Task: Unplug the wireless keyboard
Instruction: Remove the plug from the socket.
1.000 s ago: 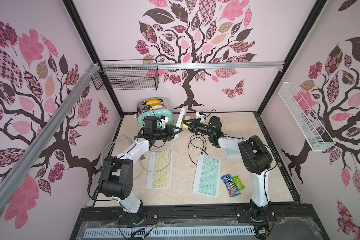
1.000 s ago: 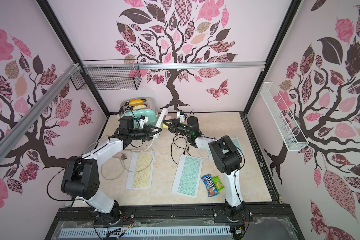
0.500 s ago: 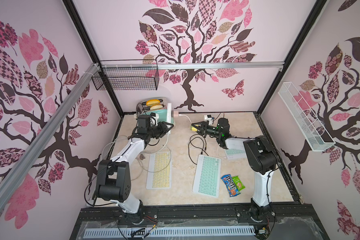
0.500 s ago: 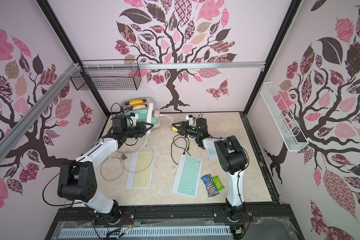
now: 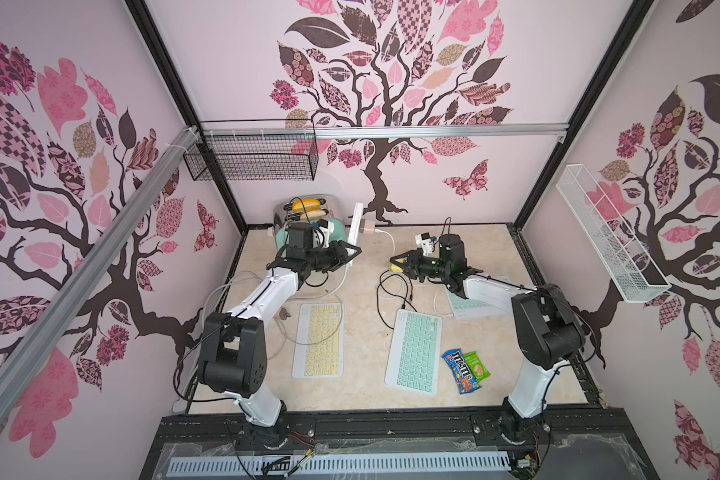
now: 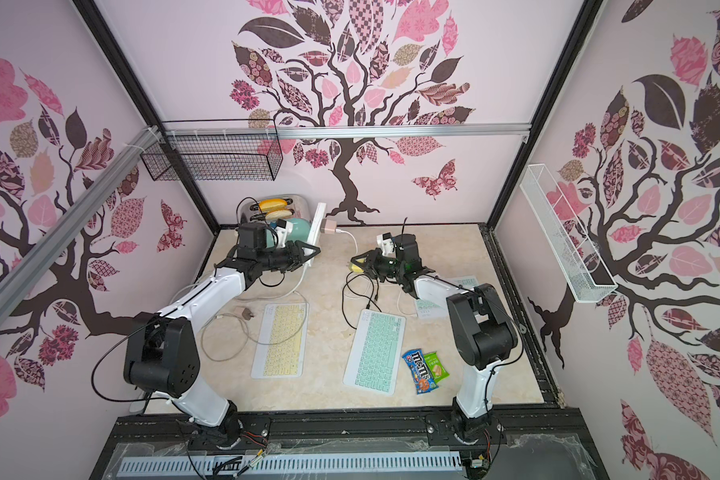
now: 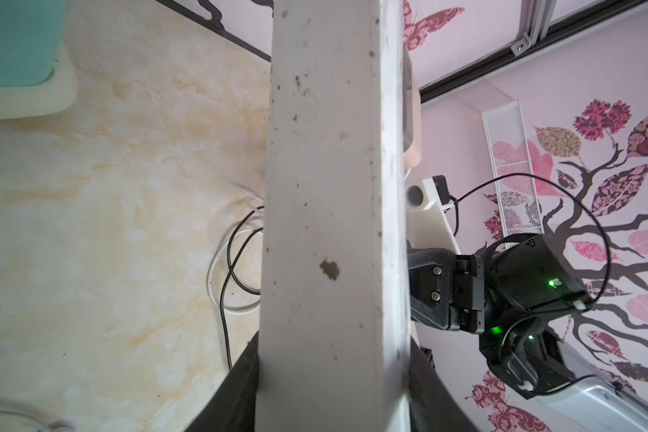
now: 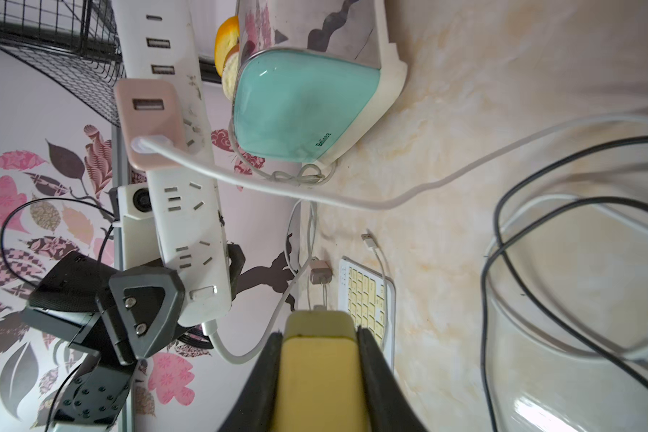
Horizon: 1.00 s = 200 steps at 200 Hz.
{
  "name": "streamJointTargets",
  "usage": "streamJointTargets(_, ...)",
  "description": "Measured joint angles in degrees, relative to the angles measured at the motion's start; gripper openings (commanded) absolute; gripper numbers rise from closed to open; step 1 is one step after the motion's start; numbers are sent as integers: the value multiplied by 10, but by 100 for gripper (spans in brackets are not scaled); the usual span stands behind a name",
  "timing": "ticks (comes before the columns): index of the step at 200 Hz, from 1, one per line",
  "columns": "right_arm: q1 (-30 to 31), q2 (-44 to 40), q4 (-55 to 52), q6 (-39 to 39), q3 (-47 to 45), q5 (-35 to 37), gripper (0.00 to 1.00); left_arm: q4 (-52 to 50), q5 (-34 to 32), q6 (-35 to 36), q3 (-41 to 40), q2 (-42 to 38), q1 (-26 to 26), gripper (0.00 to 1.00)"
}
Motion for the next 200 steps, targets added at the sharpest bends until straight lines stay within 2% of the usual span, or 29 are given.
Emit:
streamJointTargets(45,-43,-35,-203,-132,18,127,0,-49,-12,47,4,51,-12,0)
streamJointTargets(67,-48,-15,-287,-188,74,192,0,-64,-21,61,2,75,-11,0)
streamJointTargets(92,-48,29,-326,-227,136,238,0,-70,-24,76,2,99,-12,0)
streamJointTargets(142,-48,120,-360,-259,210,256,0,-74,-26,97,8,151,-12,0)
streamJointTargets(200,-49,150,-366,-262,235,227,0,-72,-31,105,36,214,-11,0)
